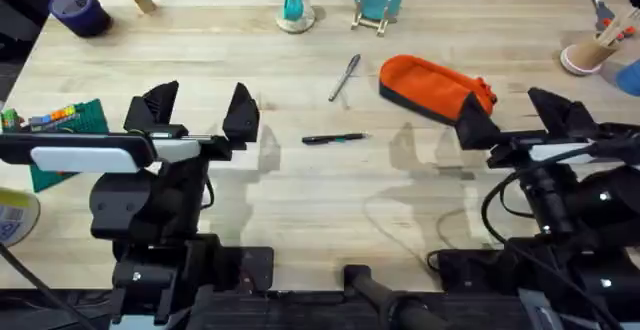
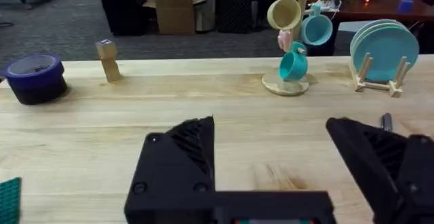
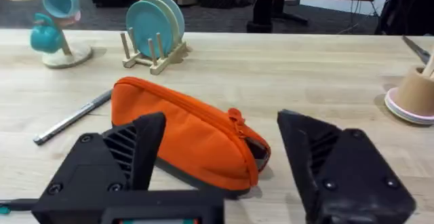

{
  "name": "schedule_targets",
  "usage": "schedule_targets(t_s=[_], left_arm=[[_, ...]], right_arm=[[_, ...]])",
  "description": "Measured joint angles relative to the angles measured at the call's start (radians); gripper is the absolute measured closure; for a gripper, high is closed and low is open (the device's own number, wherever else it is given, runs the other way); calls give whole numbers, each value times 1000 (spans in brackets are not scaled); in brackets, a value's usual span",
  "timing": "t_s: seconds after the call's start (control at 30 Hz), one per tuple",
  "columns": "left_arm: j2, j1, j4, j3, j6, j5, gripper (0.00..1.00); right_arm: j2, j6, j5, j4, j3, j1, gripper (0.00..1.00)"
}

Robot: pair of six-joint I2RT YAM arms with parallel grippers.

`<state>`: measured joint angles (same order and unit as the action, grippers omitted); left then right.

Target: Unzip the bag, pick up the pens from the table one at a time and place them inside, then zip the bag closed.

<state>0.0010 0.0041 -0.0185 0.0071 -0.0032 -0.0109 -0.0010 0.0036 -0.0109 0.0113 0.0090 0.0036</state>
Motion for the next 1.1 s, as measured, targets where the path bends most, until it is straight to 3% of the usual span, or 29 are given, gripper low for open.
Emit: schedule_targets(t_s=[0.2, 0.3, 0.6, 0.87, 1.1], left_arm=[[0, 0, 0, 2, 0, -3, 8], [22, 0, 0, 13, 9, -13, 8], [342, 0, -2, 224, 33, -86, 7], [733, 0, -1, 483, 150, -304, 7], [1021, -10, 0, 695, 192, -497, 7]], right_arm=[[3, 0, -2, 30, 11, 0, 5], [33, 0, -20, 141, 68, 0, 5], [250, 0, -56, 269, 319, 0, 6], [478, 26, -56, 359, 573, 0, 5], [630, 46, -56, 523, 787, 0, 5]])
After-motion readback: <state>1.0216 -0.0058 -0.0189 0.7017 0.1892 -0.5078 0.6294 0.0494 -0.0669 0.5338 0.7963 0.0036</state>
